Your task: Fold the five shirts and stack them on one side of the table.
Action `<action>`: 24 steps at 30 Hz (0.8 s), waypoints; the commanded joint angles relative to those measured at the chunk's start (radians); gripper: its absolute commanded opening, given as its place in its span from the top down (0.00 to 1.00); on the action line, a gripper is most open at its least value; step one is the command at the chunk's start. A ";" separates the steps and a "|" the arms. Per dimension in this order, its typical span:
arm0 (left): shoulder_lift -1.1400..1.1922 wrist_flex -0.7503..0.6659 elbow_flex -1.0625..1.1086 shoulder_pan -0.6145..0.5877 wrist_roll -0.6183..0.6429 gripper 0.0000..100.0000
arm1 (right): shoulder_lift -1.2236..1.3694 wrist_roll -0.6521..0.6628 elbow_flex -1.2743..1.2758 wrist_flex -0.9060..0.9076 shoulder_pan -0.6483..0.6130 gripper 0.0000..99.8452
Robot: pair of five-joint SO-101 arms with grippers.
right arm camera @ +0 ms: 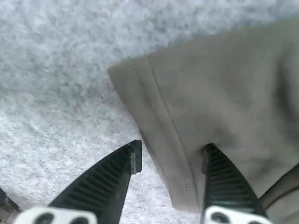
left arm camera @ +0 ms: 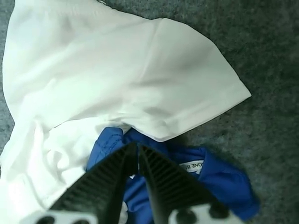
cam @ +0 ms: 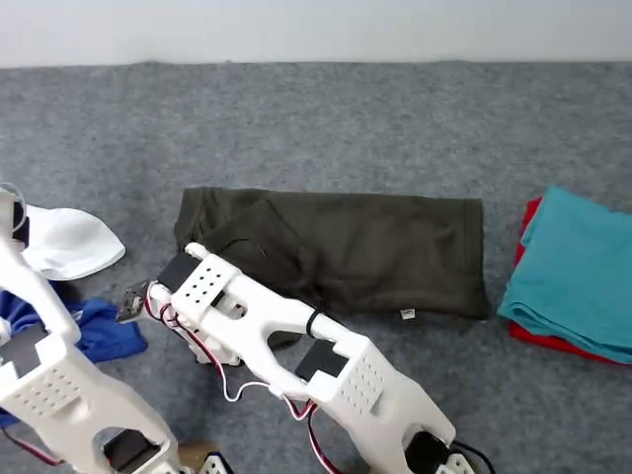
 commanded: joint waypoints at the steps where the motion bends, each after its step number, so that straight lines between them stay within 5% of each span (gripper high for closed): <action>1: -0.058 -0.015 -0.005 -0.005 -0.005 0.99 | 0.015 0.026 -0.003 -0.025 0.007 0.80; 7: -0.058 -0.014 -0.005 -0.005 -0.005 0.99 | 0.054 0.060 -0.003 -0.031 0.007 0.96; 24: -0.058 -0.014 -0.005 -0.003 -0.005 0.99 | 0.059 0.061 -0.356 0.130 0.131 0.99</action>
